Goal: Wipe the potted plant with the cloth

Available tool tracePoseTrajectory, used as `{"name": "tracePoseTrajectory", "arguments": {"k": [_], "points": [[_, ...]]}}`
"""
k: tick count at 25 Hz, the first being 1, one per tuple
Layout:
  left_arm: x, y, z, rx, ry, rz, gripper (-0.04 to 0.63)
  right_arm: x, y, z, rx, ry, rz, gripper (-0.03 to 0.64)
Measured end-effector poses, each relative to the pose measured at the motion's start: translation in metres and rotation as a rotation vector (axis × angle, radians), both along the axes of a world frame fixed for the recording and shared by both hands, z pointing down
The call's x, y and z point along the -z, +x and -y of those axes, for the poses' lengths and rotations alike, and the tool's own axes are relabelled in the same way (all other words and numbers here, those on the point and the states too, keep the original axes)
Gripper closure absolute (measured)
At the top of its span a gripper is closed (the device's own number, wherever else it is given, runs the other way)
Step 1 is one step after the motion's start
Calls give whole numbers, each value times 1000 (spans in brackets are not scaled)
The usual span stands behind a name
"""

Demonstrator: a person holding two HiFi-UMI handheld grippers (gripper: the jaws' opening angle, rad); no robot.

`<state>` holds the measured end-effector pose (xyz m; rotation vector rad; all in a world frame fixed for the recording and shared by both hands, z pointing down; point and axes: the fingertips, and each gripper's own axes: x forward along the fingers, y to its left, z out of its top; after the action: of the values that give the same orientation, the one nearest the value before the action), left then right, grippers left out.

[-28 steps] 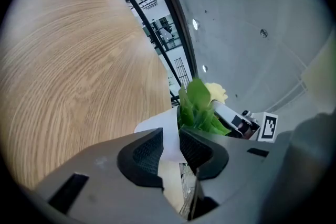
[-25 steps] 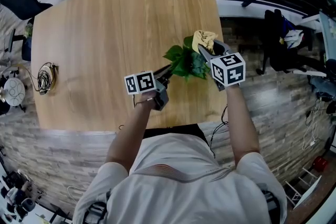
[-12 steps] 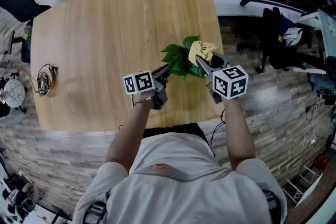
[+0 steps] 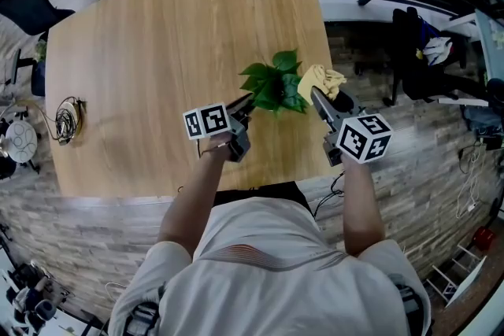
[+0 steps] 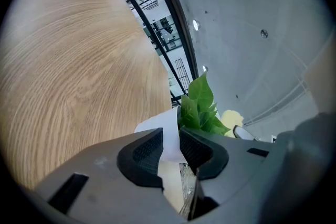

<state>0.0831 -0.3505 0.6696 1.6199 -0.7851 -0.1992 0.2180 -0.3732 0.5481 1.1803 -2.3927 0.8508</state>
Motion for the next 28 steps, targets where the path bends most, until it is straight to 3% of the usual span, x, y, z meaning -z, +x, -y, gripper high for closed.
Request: {"name": "tracePoseTrajectory", "arguments": {"k": [3, 8, 15, 19, 21, 23, 25, 28], "points": [[0, 0, 0, 4, -2, 0, 495, 2, -30, -25, 93, -73, 112, 423], [0, 0, 1, 5, 1, 6, 495, -52, -41, -53, 174, -243, 61, 423], [-1, -2, 1, 13, 25, 23, 497, -81, 36, -49, -42, -292, 6, 422], [7, -6, 7, 48, 86, 66, 496, -71, 71, -53, -125, -266, -30, 422], [20, -15, 12, 96, 147, 85, 419, -59, 75, -56, -142, -239, -8, 422], [33, -28, 15, 140, 188, 117, 397, -46, 73, -57, -146, -203, -1, 422], [47, -47, 18, 180, 232, 184, 396, -29, 68, -57, -132, -133, -11, 423], [82, -78, 15, 223, 330, 313, 396, 10, 57, -56, -81, 60, -85, 423]]}}
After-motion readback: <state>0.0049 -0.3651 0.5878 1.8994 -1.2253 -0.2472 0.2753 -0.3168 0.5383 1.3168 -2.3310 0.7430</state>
